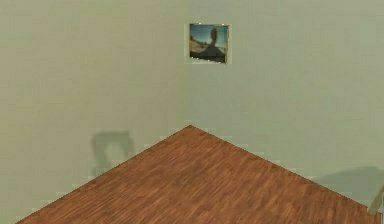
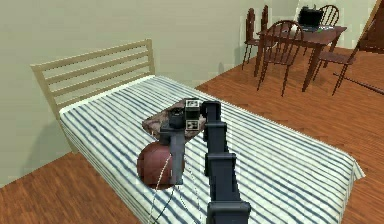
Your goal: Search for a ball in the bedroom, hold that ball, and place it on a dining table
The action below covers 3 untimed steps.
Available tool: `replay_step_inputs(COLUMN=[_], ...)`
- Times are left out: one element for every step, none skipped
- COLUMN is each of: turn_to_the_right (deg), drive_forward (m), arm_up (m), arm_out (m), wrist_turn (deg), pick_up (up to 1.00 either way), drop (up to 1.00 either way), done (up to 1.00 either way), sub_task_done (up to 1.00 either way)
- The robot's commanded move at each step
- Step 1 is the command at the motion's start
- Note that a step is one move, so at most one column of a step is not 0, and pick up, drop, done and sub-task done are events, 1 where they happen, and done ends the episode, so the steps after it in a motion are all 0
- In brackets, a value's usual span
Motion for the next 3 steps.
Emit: replay_step_inputs(turn_to_the_right=[0.0,0.0,0.0], drive_forward=[0.0,0.0,0.0], arm_up=[0.0,0.0,0.0], arm_out=[0.0,0.0,0.0], wrist_turn=[45.0,45.0,45.0], pick_up=[0.0,0.0,0.0], drop=[0.0,0.0,0.0], done=[0.0,0.0,0.0], sub_task_done=[0.0,0.0,0.0])
